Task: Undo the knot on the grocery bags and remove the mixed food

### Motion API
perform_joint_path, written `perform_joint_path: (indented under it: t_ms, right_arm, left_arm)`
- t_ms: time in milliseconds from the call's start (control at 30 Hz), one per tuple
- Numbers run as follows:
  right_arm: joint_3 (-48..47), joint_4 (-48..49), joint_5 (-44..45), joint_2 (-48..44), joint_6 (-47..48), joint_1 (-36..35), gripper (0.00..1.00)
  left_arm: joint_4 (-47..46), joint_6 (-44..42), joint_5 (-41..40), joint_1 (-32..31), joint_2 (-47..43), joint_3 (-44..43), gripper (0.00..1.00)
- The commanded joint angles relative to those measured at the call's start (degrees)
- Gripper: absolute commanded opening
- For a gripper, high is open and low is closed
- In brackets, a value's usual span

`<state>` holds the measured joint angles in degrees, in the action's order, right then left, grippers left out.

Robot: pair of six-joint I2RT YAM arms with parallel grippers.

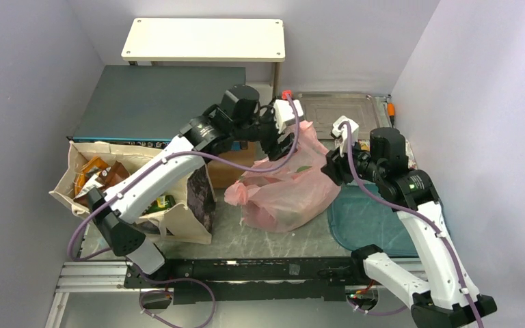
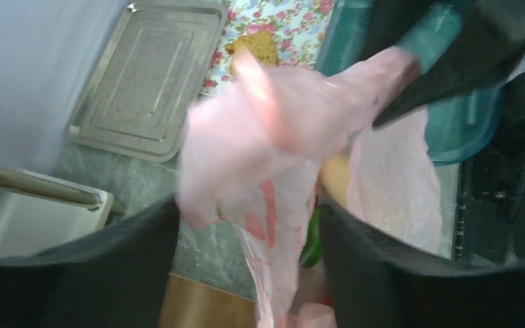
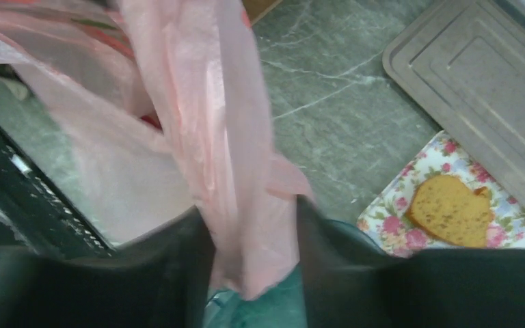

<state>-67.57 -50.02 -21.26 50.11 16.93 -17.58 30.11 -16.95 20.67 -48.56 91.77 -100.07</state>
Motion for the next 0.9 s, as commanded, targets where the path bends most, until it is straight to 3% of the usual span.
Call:
perform_joint_path:
  t_ms: [0, 67, 200, 367, 467, 567, 700, 867]
  right_arm:
    - [-2.83, 0.58, -2.55, -1.88, 0.49, 0.26, 0.71]
    - [-3.90, -1.11, -4.91, -3.12, -0.32, 0.27, 0.87]
    - [-10.88, -7.16, -15.06, -2.53, 3.02, 0.21, 0.96]
    - [-19.26, -9.89, -27.19, 1.89, 7.86, 0.00, 0.97]
    - [-23.19, -10.10, -31.51, 5.82, 7.85, -1.47, 0.94]
    - [-23.43, -8.46, -32.89, 7.84, 7.53, -6.09, 0.91]
    - [-22.48, -4.91, -27.28, 10.87, 6.50, -18.11, 0.89]
    - [-22.39, -4.80, -18.49, 16.58, 10.41, -29.75, 0.88]
  left_arm:
    - [8.02, -3.01, 6.91, 0.56, -8.29, -1.56, 0.86]
    - [9.88, -4.02, 11.11, 2.14, -13.28, 2.42, 0.95]
    - [19.10, -8.73, 16.82, 6.26, -19.07, 2.68, 0.99]
    - [33.15, -16.41, 23.54, 11.24, -20.13, -1.15, 0.99]
    - [45.26, -31.39, 27.62, 10.93, -20.97, -1.47, 0.95]
    - [53.96, -45.10, 26.27, 7.26, -22.17, 2.05, 0.90]
    - [50.69, -54.73, 18.09, -1.42, -25.56, 13.83, 0.94]
    - [36.71, -57.10, 15.01, -4.55, -29.05, 27.94, 0.99]
